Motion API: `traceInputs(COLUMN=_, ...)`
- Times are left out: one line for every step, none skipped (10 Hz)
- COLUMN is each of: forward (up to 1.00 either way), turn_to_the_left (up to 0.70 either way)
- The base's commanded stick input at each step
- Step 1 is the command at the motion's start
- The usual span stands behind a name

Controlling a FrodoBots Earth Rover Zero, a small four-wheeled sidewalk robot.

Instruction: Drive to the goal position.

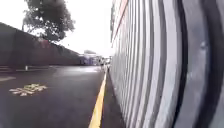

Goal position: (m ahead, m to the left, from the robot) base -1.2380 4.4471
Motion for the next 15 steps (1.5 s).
traceInputs(forward=0.31, turn_to_the_left=0.49)
traceInputs(forward=0.31, turn_to_the_left=0.49)
traceInputs(forward=0.31, turn_to_the_left=0.49)
traceInputs(forward=0.31, turn_to_the_left=0.49)
traceInputs(forward=0.31, turn_to_the_left=0.49)
traceInputs(forward=0.31, turn_to_the_left=0.49)
traceInputs(forward=0.31, turn_to_the_left=0.48)
traceInputs(forward=0.31, turn_to_the_left=0.16)
traceInputs(forward=0.31, turn_to_the_left=0.00)
traceInputs(forward=0.31, turn_to_the_left=0.00)
traceInputs(forward=0.31, turn_to_the_left=0.00)
traceInputs(forward=0.31, turn_to_the_left=0.00)
traceInputs(forward=0.31, turn_to_the_left=0.00)
traceInputs(forward=0.31, turn_to_the_left=0.00)
traceInputs(forward=0.31, turn_to_the_left=0.00)
